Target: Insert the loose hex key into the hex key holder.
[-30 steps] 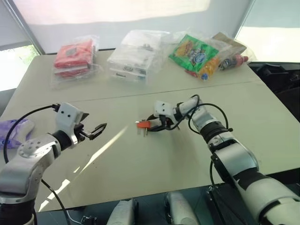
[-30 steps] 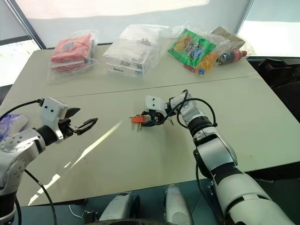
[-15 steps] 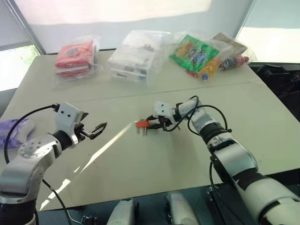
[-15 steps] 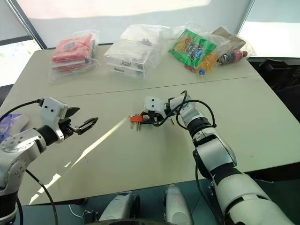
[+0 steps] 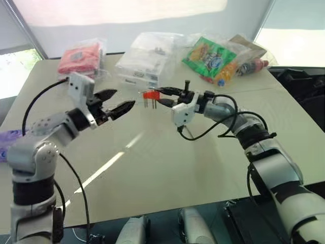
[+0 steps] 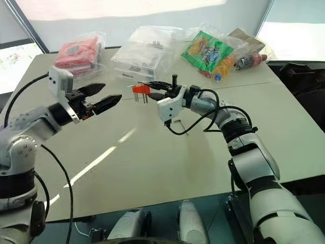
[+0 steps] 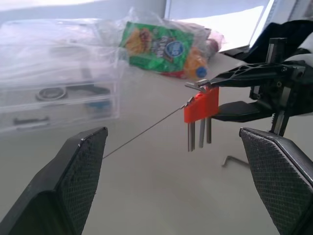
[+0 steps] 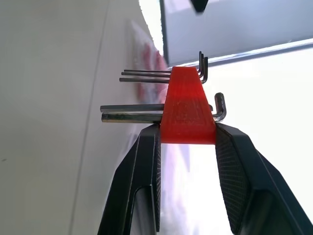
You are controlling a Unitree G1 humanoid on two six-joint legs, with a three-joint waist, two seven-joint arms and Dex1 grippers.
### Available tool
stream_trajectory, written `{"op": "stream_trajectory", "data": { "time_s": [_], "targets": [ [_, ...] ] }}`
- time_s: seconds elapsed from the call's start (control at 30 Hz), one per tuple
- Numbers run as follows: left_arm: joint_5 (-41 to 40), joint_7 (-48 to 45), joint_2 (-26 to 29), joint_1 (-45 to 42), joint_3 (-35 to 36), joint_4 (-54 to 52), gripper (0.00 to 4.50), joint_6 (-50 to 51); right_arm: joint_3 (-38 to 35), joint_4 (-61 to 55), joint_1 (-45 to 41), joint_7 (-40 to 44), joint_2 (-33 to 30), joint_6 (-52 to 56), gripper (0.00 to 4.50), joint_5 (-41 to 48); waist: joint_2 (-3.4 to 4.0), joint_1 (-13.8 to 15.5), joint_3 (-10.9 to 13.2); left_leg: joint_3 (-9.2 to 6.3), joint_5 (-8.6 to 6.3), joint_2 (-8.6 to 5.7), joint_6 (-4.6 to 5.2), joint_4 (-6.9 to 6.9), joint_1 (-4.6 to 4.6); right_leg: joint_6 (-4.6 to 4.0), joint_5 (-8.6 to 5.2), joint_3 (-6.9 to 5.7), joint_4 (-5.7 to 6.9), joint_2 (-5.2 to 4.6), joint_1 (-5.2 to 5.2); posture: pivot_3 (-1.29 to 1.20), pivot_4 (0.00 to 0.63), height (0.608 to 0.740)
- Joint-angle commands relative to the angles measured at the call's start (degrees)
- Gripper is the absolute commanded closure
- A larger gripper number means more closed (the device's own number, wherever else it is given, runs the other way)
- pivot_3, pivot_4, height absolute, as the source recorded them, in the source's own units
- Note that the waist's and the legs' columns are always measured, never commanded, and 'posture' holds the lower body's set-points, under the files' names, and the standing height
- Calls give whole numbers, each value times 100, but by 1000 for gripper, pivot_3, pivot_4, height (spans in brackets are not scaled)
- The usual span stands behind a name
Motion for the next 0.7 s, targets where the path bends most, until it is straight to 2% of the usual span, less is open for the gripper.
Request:
{"op": "stream_trajectory", "data": {
  "time_s": [0.03, 0.27, 0.7],
  "targets": [
    [-343, -283, -12, -346, -75, 192, 0, 124, -107, -559, 5, -454, -107, -297, 3519, -85, 0, 5, 0, 0, 0, 0, 0, 1, 0, 0, 0, 0, 1, 0, 1, 0, 150, 740],
    [-405, -673, -51, -602, -427, 409, 0, 59, -82, -998, 111, -535, -193, -274, 3519, -27, 0, 9, 0, 0, 0, -1, 0, 4, 0, 0, 0, 1, -1, 1, 4, 0, 150, 740],
    [-367, -649, -187, -767, -423, 545, 0, -109, -52, -1196, 233, -304, -221, -223, 3519, 118, 0, 13, 0, 0, 0, -1, 0, 6, 0, 0, 0, 2, -1, 1, 4, 0, 150, 740]
  ]
}}
